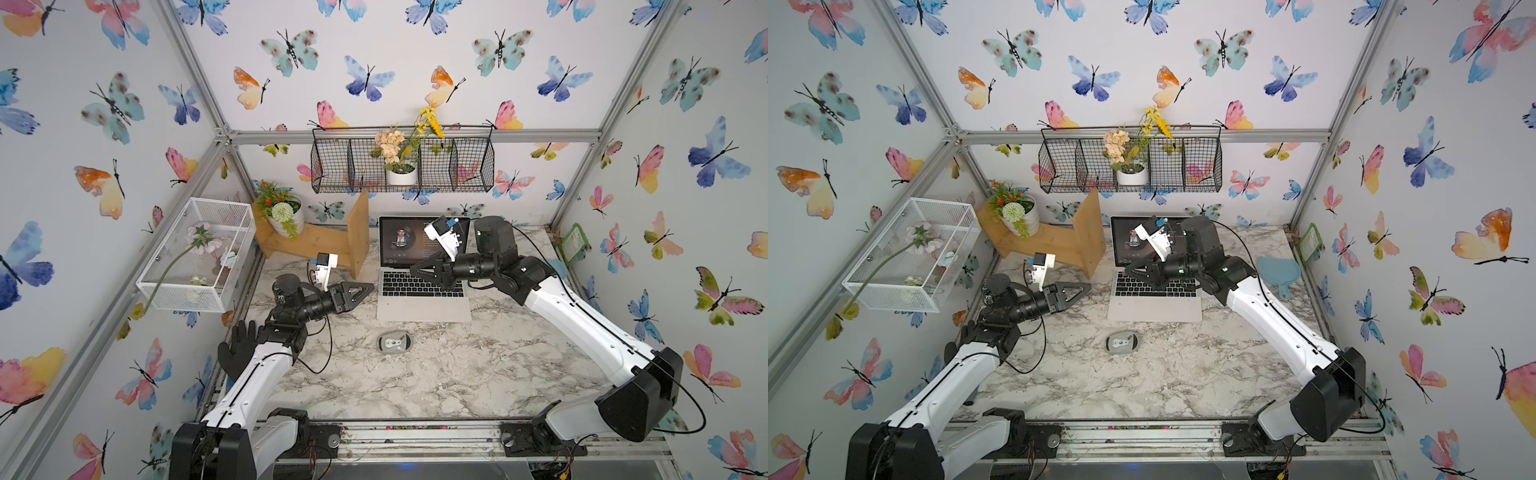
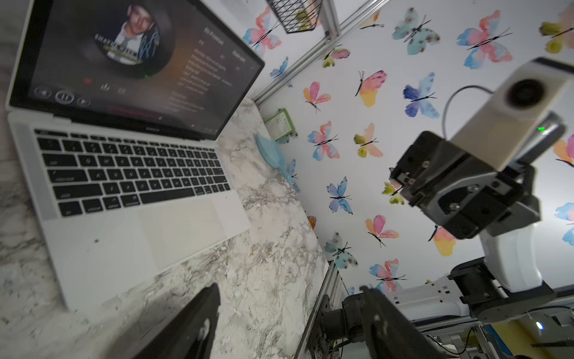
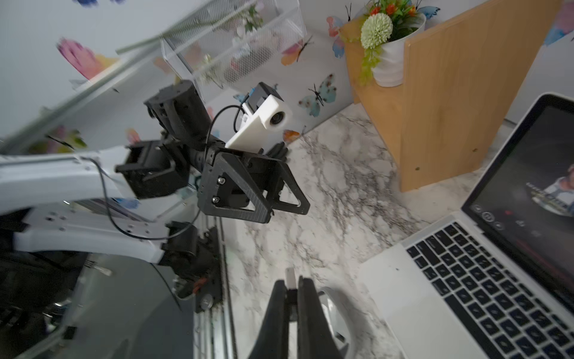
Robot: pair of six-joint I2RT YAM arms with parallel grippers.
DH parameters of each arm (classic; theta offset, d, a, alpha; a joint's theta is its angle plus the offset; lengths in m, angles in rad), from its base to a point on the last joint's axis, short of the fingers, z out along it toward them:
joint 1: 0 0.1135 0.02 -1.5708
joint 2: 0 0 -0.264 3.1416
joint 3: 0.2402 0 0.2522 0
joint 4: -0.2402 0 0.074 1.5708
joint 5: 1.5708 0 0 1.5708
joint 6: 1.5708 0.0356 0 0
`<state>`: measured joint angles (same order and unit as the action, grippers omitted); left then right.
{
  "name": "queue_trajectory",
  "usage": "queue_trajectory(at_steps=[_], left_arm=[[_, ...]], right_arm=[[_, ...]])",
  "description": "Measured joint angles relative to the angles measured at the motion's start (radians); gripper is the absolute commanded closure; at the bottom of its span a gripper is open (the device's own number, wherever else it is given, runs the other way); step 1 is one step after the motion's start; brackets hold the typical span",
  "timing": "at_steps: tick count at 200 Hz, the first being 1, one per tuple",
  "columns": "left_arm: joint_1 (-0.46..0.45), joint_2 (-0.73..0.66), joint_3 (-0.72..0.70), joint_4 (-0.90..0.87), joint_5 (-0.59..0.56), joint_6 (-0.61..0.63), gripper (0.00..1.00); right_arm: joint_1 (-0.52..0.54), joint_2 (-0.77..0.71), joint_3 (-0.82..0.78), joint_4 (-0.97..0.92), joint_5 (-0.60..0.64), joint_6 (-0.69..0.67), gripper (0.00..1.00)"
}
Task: Remove the wireless mouse receiver from the laptop
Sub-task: Adjust the mouse at the center of the board.
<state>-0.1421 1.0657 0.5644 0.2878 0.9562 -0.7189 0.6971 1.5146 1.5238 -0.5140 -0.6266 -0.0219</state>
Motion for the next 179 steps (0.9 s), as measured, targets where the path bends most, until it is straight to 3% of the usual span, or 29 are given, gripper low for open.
queue_trajectory(at_steps=[18, 49, 92, 132, 179], left_arm=[[-0.008, 0.015, -0.060, -0.098, -0.026, 0.042, 0.26], [-0.031, 0.026, -0.141, -0.200, -0.054, 0.075, 0.30], [-0.074, 0.082, -0.154, -0.213, -0.070, 0.090, 0.31], [-0.133, 0.123, -0.209, -0.166, -0.100, 0.077, 0.33], [-0.156, 0.265, -0.194, -0.070, -0.125, 0.069, 0.32]], right_arm=[[0.073, 0.090, 0.077, -0.171, 0.108, -0.196, 0.98], [0.114, 0.204, 0.045, -0.364, 0.222, -0.477, 0.98], [0.108, 0.297, 0.090, -0.492, 0.224, -0.787, 0.98], [0.108, 0.329, 0.075, -0.497, 0.203, -0.964, 0.98], [0.106, 0.349, 0.053, -0.461, 0.163, -0.993, 0.98]])
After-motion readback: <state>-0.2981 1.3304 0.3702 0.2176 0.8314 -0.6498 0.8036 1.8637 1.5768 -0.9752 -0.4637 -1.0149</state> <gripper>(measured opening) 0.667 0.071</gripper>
